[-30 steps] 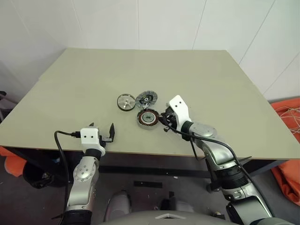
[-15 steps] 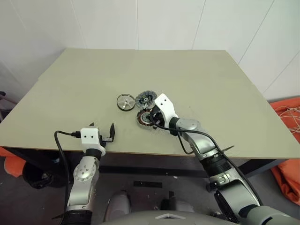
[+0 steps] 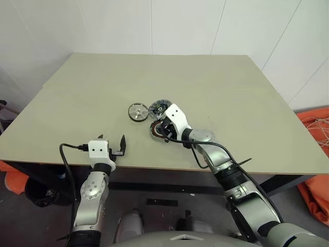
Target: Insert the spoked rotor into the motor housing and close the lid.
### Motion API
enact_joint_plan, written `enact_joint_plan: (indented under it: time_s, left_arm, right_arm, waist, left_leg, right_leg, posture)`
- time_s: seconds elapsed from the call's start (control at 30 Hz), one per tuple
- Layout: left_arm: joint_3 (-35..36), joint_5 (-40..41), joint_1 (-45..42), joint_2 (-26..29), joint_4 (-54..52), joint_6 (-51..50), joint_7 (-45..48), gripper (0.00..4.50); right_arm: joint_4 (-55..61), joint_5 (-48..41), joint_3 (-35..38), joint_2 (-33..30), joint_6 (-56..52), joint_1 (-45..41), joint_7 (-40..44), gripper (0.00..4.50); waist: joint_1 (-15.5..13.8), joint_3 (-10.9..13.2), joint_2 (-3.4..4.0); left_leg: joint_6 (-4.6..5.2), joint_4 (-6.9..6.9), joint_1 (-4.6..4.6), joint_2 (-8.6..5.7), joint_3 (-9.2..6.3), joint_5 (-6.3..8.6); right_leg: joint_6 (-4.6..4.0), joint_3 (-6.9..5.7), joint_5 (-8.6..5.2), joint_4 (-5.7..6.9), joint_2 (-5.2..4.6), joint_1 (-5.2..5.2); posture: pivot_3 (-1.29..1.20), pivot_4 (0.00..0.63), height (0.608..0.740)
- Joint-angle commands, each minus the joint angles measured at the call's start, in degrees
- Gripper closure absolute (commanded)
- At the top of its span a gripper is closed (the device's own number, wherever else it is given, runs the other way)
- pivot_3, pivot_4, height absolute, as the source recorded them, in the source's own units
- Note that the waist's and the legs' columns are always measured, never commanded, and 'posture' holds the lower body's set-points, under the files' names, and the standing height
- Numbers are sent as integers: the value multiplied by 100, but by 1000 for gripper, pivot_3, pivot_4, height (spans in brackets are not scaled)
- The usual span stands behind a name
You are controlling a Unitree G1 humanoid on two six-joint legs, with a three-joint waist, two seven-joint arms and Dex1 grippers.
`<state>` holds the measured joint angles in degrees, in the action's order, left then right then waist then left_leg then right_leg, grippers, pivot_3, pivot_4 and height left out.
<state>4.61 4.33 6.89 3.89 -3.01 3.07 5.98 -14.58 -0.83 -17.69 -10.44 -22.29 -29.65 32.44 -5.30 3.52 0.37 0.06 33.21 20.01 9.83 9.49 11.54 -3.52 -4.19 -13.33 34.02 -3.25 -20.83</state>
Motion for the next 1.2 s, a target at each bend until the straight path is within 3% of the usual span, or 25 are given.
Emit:
enact_joint_plan:
  time_s: [0.03, 0.07, 0.23, 0.33, 0.43, 0.63, 1.2]
  left_arm:
    - [29, 33, -61, 30, -207, 37, -5, 0]
    - [27, 34, -60, 31, -207, 35, -2, 0]
    - [21, 38, -52, 27, -208, 29, 2, 0]
    - [20, 42, -49, 24, -205, 30, 4, 0]
    - [17, 45, -50, 21, -200, 30, 8, 0]
    - [6, 53, -67, 21, -182, 23, 19, 0]
    - [-3, 41, -62, -9, -164, 37, -12, 0]
  right_arm:
    - [60, 11, 99, 9, 130, -112, 13, 3933]
    - [59, 16, 105, 6, 135, -113, 7, 3190]
    - [184, 24, 149, -19, 142, -94, -28, 1602]
    - [382, -66, 221, -18, 59, -79, 13, 1602]
    - [553, -184, 315, 7, -73, -82, 63, 2289]
    - [735, -169, 243, 67, -251, -91, 72, 4400]
    - [192, 197, -149, 355, -401, -549, 14, 4459]
  waist:
    - [0, 0, 0]
    - [0, 0, 0]
    - [0, 0, 0]
    - [0, 0, 0]
    - [0, 0, 0]
    - [0, 0, -1]
    - [-2, 0, -2]
  left_leg:
    - [0, 0, 0, 0, 0, 0]
    - [0, 1, 1, 0, 0, 0]
    - [0, 1, 0, 0, 0, 0]
    - [0, 1, 0, 0, 0, 0]
    - [0, 1, 1, 0, 0, 0]
    - [-1, 4, -2, 0, 0, -1]
    - [-12, 11, -2, -1, 1, -7]
  right_leg:
    - [0, 0, 0, 0, 0, 0]
    - [0, 0, 0, 1, 0, -1]
    - [0, 0, 0, 3, 0, -1]
    - [0, 0, 0, 3, 0, -1]
    - [0, 1, 0, 6, 0, -3]
    - [-1, 2, -1, 16, 0, -5]
    - [-11, 12, -9, 59, 0, -25]
  posture:
    - [0, 0, 740]
    - [0, 0, 740]
    - [0, 0, 740]
    - [0, 0, 740]
    - [0, 0, 740]
    - [0, 0, 740]
    - [0, 0, 740]
